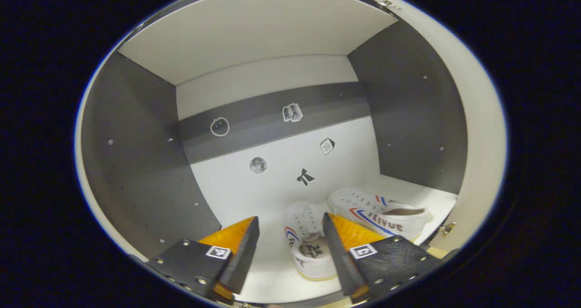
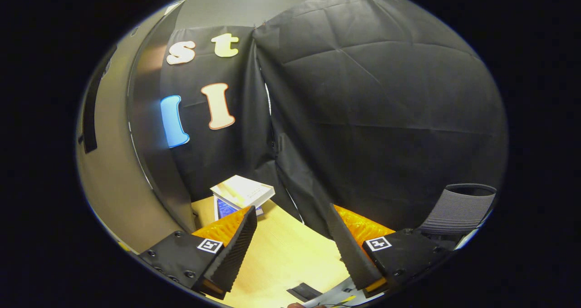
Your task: Grab one shoe with the right hand and put it into the shoe cabinet, grab the other shoe with the left hand and put it into the shoe cabinet; then close the right door with the right hand and the left door with the left hand.
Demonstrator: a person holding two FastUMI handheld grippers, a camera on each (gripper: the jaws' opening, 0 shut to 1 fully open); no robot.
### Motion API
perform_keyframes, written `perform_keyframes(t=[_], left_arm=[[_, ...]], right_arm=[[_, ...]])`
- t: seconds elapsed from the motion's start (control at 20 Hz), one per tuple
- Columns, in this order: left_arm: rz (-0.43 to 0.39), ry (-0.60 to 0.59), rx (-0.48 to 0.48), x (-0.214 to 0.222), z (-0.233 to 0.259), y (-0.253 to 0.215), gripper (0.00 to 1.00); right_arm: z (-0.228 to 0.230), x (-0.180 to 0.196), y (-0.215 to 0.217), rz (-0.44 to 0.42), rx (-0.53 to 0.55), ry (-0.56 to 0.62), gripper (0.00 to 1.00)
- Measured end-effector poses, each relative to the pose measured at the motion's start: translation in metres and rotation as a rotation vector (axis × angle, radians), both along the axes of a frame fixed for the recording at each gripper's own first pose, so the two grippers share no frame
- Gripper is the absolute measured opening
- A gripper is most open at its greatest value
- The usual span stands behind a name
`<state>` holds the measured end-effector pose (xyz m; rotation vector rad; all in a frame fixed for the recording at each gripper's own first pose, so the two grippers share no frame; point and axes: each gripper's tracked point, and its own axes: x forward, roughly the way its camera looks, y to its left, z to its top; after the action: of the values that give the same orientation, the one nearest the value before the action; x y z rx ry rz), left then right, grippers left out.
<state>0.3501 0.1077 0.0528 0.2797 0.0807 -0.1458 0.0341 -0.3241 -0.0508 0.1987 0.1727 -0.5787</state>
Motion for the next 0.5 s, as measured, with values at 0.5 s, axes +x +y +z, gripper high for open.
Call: perform_keyframes(t=[0.5], left_arm=[[-0.012,-0.089,-0.178,-0.171,0.032,0.003,0.98]], right_arm=[[0.099,0.006,0.021,0.107,-0.111,-0.082,0.92]])
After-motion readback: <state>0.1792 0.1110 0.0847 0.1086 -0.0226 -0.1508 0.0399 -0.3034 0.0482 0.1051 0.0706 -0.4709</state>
